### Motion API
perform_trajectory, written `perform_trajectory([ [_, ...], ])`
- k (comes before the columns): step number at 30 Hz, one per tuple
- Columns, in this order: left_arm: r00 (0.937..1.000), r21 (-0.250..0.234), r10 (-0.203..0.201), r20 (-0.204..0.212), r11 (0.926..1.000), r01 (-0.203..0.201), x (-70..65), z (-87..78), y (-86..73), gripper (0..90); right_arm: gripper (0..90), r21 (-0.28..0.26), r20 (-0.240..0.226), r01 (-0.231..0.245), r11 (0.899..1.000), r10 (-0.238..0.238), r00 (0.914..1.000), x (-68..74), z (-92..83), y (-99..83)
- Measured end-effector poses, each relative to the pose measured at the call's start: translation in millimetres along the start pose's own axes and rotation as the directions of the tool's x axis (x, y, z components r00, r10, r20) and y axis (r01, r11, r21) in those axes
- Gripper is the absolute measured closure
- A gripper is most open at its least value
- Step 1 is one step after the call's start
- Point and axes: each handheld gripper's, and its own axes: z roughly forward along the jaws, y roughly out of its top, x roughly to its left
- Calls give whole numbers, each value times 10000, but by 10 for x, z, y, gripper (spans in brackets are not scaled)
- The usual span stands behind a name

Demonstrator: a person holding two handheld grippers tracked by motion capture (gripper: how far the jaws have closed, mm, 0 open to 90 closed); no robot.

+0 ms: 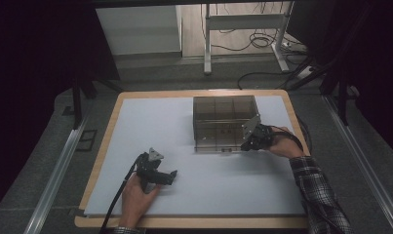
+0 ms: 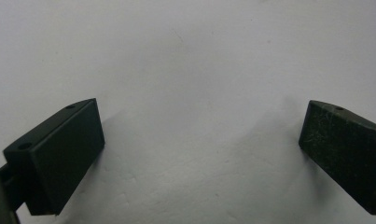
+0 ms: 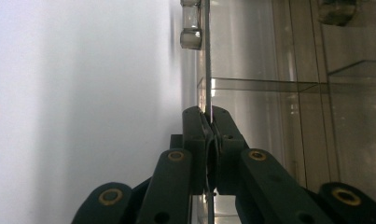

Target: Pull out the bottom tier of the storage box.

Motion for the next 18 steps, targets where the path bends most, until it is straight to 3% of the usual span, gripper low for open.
perform_trajectory([
  [14,10000,2,-4,-3,10000,4,0,0,0,0,858,-31,-203,111,9999,-112,9997,162,-35,-2],
  [18,10000,6,28,-3,10000,-28,2,-1,1,0,858,29,-60,177,9998,-177,9998,212,-52,3],
])
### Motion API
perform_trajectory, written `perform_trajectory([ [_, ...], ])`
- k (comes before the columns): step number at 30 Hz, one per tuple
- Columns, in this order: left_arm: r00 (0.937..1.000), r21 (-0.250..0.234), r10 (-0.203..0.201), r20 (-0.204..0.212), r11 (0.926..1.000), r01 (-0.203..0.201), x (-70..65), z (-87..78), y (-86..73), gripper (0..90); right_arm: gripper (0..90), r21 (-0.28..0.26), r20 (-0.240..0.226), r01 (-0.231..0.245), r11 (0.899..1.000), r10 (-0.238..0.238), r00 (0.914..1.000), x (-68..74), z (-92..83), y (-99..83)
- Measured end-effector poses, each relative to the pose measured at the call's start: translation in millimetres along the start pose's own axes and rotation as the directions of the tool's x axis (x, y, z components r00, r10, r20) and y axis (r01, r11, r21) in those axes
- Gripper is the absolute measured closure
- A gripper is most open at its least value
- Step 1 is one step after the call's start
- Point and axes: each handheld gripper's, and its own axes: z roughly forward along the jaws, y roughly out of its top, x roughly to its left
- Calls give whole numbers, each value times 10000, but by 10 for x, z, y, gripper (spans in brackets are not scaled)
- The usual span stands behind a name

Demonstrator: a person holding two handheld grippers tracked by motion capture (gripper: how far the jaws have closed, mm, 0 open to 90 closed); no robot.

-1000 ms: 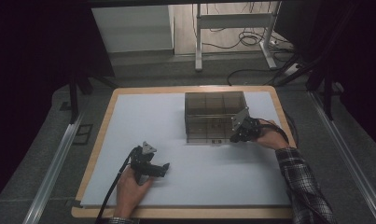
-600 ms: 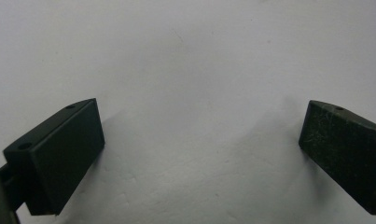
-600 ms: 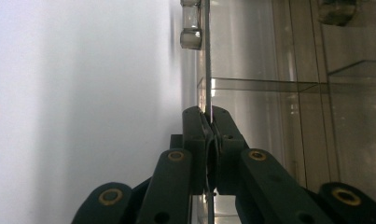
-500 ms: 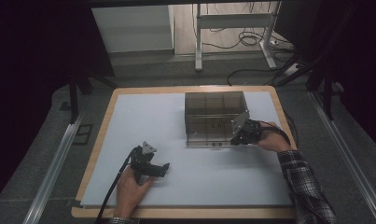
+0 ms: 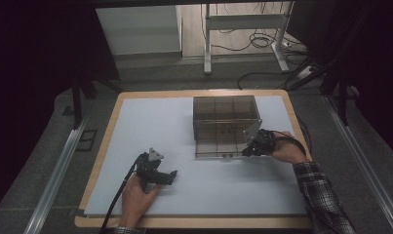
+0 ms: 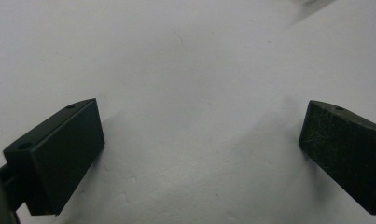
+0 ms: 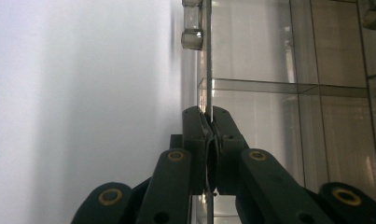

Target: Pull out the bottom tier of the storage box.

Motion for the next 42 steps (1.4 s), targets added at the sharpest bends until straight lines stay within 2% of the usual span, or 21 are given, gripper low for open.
perform_trajectory([
  [3,10000,-2,-33,2,10000,33,-2,0,-1,0,859,-67,-189,-3,10000,2,9998,33,7,1],
  [7,10000,-3,-35,-2,10000,35,-2,0,-1,0,859,-51,-101,72,10000,-72,9999,89,0,3],
  [14,10000,3,-31,-3,10000,31,-2,0,0,0,862,-146,-276,127,9998,-131,9995,155,14,-11],
  [15,10000,5,-19,-1,10000,19,-2,0,0,0,863,-95,-136,165,9998,-166,9998,167,11,-13],
  [16,10000,4,-21,0,10000,21,-2,0,0,0,864,-165,-296,133,9998,-137,9995,172,22,-18],
  [25,10000,1,-33,-2,10000,33,-3,0,0,0,861,-219,-146,140,9997,-143,9998,198,53,-58],
  [31,10000,0,-31,-4,10000,31,-3,0,-1,0,798,-283,-69,168,9995,-170,9998,204,66,-44],
  [39,10000,3,-30,-3,10000,30,-3,0,0,0,755,-470,-71,-75,9989,72,9999,207,76,-21],
  [42,10000,1,-32,-4,10000,32,-3,0,0,0,734,-473,135,-63,9989,70,9999,213,63,-9],
])
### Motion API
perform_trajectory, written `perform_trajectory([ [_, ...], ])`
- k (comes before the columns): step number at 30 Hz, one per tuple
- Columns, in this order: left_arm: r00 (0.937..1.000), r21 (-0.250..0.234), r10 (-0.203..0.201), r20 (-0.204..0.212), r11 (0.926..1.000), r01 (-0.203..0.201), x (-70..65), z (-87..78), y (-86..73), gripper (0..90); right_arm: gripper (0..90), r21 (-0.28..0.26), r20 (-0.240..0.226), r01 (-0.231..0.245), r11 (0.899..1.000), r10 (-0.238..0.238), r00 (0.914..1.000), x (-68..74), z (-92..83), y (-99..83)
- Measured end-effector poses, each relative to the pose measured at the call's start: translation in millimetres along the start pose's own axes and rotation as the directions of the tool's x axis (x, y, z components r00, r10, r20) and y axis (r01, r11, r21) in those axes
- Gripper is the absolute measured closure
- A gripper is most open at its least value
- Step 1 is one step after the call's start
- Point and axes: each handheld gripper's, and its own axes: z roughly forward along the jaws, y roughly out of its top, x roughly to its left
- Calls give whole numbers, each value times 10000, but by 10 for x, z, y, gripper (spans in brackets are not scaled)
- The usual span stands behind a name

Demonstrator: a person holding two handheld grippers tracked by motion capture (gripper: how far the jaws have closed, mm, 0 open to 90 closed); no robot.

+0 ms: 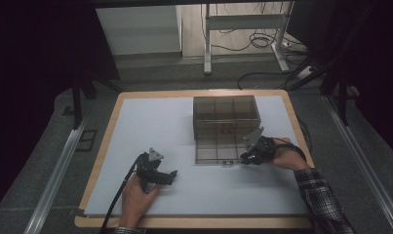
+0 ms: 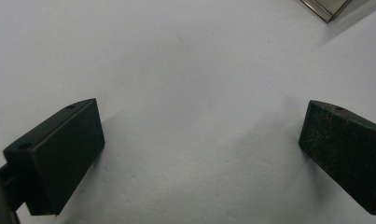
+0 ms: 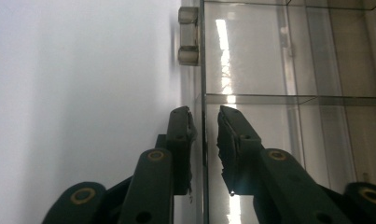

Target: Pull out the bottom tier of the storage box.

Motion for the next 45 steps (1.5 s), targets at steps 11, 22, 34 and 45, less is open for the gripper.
perform_trajectory([
  [11,10000,-2,-1,-1,10000,1,0,0,0,0,673,-305,252,-285,9991,293,9993,39,-46,36],
  [22,10000,-4,-2,1,10000,2,0,0,0,0,599,-618,481,-546,9966,576,9972,85,-111,48],
  [34,10000,-4,11,0,10000,-11,1,0,0,0,522,-1041,722,-1053,9890,1132,9909,169,-180,42],
  [45,10000,-3,10,-12,10000,-10,0,0,0,0,399,-1300,1122,-1766,9757,1915,9751,263,-211,-2],
])
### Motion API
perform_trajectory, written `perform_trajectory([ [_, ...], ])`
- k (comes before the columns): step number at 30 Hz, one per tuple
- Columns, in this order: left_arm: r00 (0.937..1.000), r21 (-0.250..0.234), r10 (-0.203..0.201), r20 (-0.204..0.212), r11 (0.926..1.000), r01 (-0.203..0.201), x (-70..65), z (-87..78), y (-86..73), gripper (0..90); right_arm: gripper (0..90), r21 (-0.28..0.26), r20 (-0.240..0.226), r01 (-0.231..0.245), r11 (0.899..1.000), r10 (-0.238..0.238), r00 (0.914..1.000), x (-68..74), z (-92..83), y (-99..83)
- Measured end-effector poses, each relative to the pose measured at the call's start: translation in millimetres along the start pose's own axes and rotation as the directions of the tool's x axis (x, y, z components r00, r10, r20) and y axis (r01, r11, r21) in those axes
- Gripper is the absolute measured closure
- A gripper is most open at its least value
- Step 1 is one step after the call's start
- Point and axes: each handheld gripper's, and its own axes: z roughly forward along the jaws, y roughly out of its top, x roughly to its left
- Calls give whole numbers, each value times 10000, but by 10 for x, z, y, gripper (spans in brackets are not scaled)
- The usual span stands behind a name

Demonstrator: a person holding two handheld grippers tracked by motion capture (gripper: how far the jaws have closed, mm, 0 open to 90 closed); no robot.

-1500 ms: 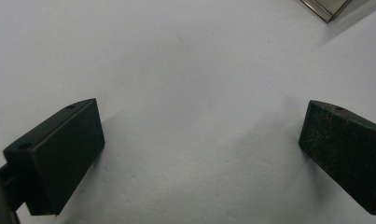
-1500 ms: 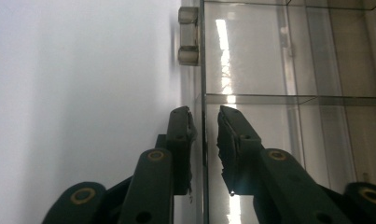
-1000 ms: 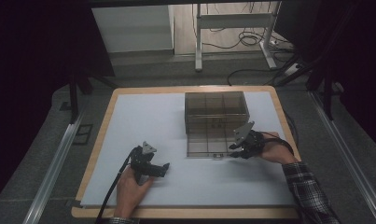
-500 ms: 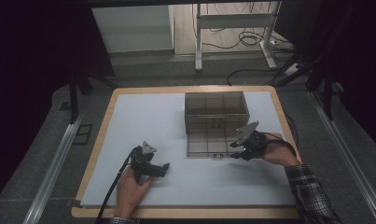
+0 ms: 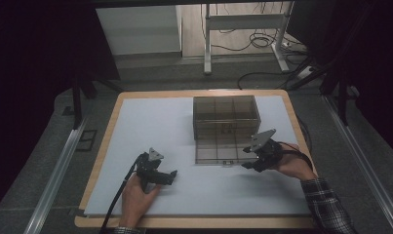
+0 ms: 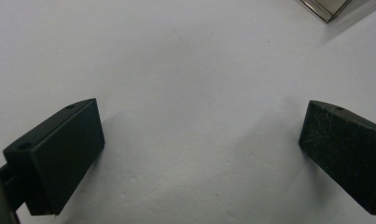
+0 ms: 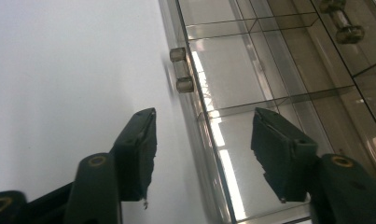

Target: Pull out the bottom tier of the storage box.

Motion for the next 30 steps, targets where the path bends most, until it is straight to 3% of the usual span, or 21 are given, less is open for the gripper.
perform_trajectory([
  [13,10000,-2,3,-2,10000,-3,0,0,0,0,253,-419,547,-1106,9930,1128,9921,53,-63,-87],
  [21,10000,2,-18,2,10000,18,-1,0,0,0,190,-577,856,-1475,9874,1521,9847,102,-141,-175],
  [30,10000,1,5,1,10000,-5,1,0,0,0,113,-724,874,-1789,9812,1849,9789,176,-235,-283],
])
